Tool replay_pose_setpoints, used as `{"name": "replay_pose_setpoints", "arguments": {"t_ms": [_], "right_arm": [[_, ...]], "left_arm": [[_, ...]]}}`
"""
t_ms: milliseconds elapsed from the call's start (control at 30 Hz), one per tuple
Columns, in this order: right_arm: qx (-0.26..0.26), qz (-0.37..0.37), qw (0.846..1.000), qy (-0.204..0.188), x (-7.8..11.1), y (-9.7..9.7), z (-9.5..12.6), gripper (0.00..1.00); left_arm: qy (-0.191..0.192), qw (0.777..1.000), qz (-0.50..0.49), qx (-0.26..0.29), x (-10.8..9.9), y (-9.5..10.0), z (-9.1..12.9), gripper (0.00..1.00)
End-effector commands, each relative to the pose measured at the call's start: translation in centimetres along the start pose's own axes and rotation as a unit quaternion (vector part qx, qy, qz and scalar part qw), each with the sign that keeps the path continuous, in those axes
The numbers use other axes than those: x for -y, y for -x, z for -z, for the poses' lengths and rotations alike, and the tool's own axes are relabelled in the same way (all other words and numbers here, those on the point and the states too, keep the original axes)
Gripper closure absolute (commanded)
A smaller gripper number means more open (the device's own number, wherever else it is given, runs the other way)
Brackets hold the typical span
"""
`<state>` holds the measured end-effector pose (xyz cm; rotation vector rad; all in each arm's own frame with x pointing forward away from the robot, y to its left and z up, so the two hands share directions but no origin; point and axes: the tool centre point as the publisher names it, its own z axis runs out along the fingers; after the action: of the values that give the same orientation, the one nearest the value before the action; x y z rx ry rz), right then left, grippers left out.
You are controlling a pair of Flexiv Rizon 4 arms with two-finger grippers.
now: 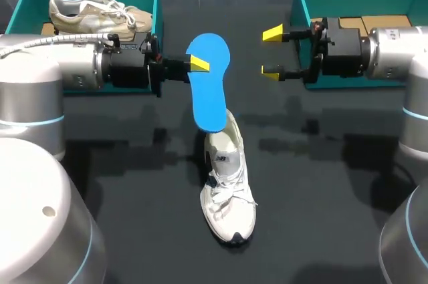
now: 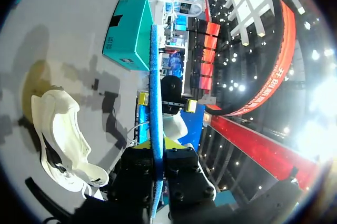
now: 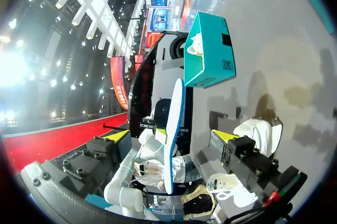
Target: Take the shoe out of the shoebox, open the shoe tongue, remove and reinsert the insole, then place the shoe into the shoebox
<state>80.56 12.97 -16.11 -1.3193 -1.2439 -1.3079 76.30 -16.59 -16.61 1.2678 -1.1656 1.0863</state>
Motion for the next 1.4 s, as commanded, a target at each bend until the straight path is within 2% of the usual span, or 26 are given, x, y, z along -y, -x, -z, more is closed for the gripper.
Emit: {"name": "replay_pose_setpoints", "arguments": {"t_ms": [33, 300, 500, 700, 1000, 1400], "right_arm": [[0.021, 0.005, 1.000, -0.001, 0.3, 0.2, 0.4, 0.00], [0.129, -0.005, 0.991, -0.027, 0.0, -1.8, 1.8, 0.00], [0.221, -0.011, 0.974, -0.046, -0.3, -3.3, 2.1, 0.00], [0.294, -0.002, 0.955, -0.044, -0.2, -5.0, 1.7, 0.00], [0.420, 0.026, 0.906, -0.052, -0.2, -8.6, 0.7, 0.00], [0.578, 0.054, 0.811, -0.072, 0.3, -12.9, -3.0, 0.00]], "left_arm": [[0.000, 1.000, -0.001, -0.004, 0.1, 0.5, -0.2, 1.00], [0.000, 1.000, -0.001, -0.004, 0.1, 0.5, -0.2, 1.00], [0.000, 1.000, -0.001, -0.004, 0.1, 0.5, -0.2, 1.00], [0.000, 1.000, -0.001, -0.004, 0.1, 0.5, -0.2, 1.00], [0.000, 1.000, -0.001, -0.004, 0.1, 0.5, -0.2, 1.00], [0.000, 1.000, -0.001, -0.004, 0.1, 0.5, -0.2, 1.00]]}}
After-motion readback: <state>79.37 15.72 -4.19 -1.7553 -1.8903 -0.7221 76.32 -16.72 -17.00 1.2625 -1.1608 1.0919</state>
